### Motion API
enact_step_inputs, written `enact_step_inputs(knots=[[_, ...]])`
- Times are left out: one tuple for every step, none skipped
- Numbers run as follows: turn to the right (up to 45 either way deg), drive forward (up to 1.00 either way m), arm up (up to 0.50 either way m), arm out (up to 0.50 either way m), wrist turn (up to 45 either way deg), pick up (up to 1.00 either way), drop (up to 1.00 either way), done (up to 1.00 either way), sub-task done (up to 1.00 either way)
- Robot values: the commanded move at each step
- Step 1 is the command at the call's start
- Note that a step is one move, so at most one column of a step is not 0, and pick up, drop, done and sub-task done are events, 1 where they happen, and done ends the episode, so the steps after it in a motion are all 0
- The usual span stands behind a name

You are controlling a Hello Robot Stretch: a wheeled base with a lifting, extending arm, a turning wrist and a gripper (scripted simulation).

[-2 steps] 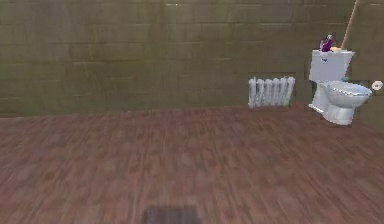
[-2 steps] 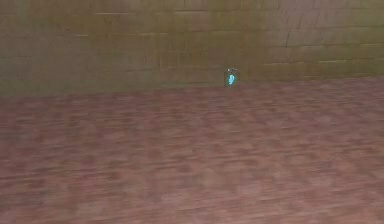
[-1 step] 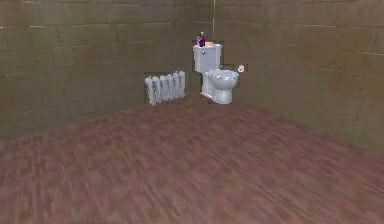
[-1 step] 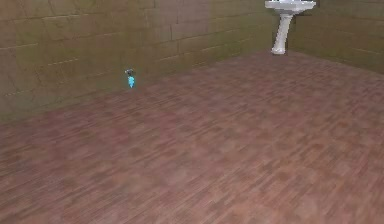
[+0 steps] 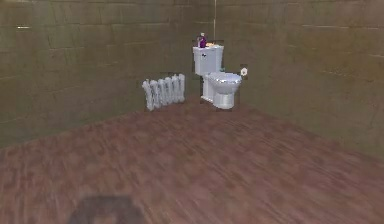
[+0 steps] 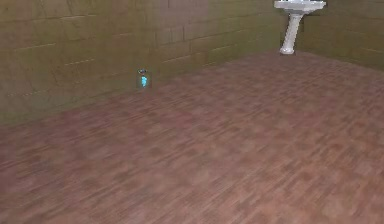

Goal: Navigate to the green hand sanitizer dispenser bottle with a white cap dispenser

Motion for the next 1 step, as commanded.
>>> enact_step_inputs(knots=[[0.0,1.00,0.00,0.00,0.0,0.00,0.00,0.00,0.00]])
